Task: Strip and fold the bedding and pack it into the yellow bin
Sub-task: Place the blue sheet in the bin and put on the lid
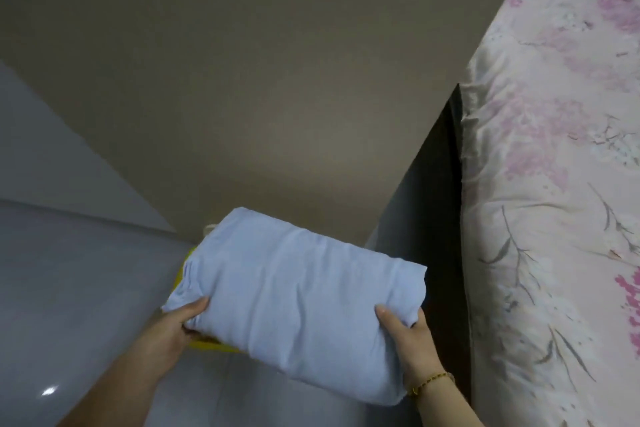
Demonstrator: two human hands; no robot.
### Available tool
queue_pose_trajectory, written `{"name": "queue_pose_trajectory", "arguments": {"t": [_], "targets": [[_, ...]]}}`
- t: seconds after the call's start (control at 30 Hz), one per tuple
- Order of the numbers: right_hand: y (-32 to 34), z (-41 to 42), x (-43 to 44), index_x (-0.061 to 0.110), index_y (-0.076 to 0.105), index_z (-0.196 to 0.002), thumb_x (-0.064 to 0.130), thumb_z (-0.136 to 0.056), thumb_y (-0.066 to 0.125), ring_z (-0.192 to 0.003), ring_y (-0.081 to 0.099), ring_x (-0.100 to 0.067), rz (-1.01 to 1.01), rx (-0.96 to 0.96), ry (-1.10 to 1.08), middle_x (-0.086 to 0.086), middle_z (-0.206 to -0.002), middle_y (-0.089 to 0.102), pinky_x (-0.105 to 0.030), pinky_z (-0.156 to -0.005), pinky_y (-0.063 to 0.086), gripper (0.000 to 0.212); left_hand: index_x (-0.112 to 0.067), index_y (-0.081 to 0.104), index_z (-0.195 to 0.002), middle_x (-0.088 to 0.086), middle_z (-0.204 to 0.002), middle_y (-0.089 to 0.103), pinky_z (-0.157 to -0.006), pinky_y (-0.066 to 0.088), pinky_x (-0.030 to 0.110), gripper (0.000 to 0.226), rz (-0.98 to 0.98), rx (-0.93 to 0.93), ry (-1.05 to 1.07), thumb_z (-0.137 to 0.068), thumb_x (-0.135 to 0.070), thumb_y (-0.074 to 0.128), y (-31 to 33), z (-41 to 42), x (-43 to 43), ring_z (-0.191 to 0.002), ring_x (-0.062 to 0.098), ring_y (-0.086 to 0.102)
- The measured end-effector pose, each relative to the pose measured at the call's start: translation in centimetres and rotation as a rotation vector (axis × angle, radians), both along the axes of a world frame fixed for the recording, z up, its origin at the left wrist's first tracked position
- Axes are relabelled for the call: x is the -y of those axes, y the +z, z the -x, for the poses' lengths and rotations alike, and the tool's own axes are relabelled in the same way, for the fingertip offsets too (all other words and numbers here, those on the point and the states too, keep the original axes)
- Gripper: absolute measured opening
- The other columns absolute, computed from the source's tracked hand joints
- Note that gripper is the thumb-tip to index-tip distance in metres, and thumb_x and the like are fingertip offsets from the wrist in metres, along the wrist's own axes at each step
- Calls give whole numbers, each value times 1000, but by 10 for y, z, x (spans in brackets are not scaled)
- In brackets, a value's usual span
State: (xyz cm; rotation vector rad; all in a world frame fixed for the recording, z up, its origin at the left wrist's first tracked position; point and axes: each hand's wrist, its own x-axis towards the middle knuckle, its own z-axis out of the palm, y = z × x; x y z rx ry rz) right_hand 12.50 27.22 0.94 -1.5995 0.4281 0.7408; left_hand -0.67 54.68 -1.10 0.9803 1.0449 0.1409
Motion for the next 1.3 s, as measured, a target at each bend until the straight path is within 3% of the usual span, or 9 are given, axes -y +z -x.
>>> {"name": "queue_pose_trajectory", "arguments": {"t": [0.17, 0.27, 0.4, 0.57, 0.7, 0.9, 1.03, 1.17, 1.3], "targets": [[-115, -2, -35, 19, 40, -133, 22, -83, 65, -117, 50, -30, 34, 29, 3, -6, -128, 52, -46, -106, 37, 55, 5, 43, -132, 15, -127, 51, -77, 54, 27, 68, -106, -104, 22, -71, -5, 70, -108, 17, -27, -86, 16, 64], [-190, 0, -66, 20, 48, -118, 13, -84, 65, -103, 56, -24, 10, 81, 26, -5, -116, 59, -38, -99, 43, 38, -1, 41, -135, 12, -130, 53, -80, 46, 22, 47, -130, -59, 94, -90, 12, 40, -182, 17, -53, -94, 4, 62], [-267, -9, -113, 14, 48, -110, 1, -88, 56, -78, 53, -3, -69, 169, 51, 7, -90, 59, -16, -65, 46, 27, -34, 76, -69, -19, -73, 71, -57, 54, 13, 68, -97, 28, 122, -91, 13, 33, -247, 20, -87, -65, -6, 66], [-342, -21, -161, 15, 46, -122, 7, -91, 53, -85, 56, -12, -123, 200, 128, 3, -98, 58, -28, -80, 45, 32, -34, 74, -57, -20, -69, 69, -53, 53, 11, 67, -164, 85, 104, -93, 8, 36, -302, 23, -117, -60, -6, 65], [-369, -19, -180, 13, 46, -127, 7, -92, 51, -101, 52, -21, -107, 222, 164, -5, -111, 56, -32, -90, 40, 36, 6, 55, -121, -15, -47, 64, -44, 49, 9, 37, -195, -2, 170, -85, -4, 54, -333, 40, -119, -43, -6, 59], [-386, -18, -190, 13, 36, -136, 7, -92, 51, -114, 50, -20, 8, 229, 270, -6, -130, 51, -30, -99, 38, 48, -1, 42, -133, -17, -60, 69, -52, 51, 7, 42, -182, 21, 207, -93, 8, 38, -340, 37, -128, -56, -6, 64], [-388, -7, -196, 13, 3, -148, 8, -88, 57, -139, 27, -23, 247, 346, 480, -6, -151, 22, -27, -110, 24, 81, 1, 49, -125, 23, -128, 55, -94, 47, 28, 41, -649, -351, 147, -86, 2, 59, -351, 40, -131, -108, 33, 57], [-387, 8, -206, 12, 37, -134, 39, -59, 68, -123, 39, -38, 868, 1032, 739, -22, -135, 48, -42, -98, 42, 86, 3, 49, -124, 35, -121, 53, -96, 34, 51, 60, -1415, -530, -344, -88, -45, 44, -365, 28, -122, -112, 47, 46], [-392, -4, -219, 22, -6, -149, 57, -84, 45, -142, -16, -34, 843, 864, 1321, -10, -153, -19, -39, -113, -16, 90, -16, 39, -136, 19, -133, 53, -106, 4, 39, 97, -1426, -642, -846, -76, -80, -2, -398, -2, -120, -122, 30, 34]]}}
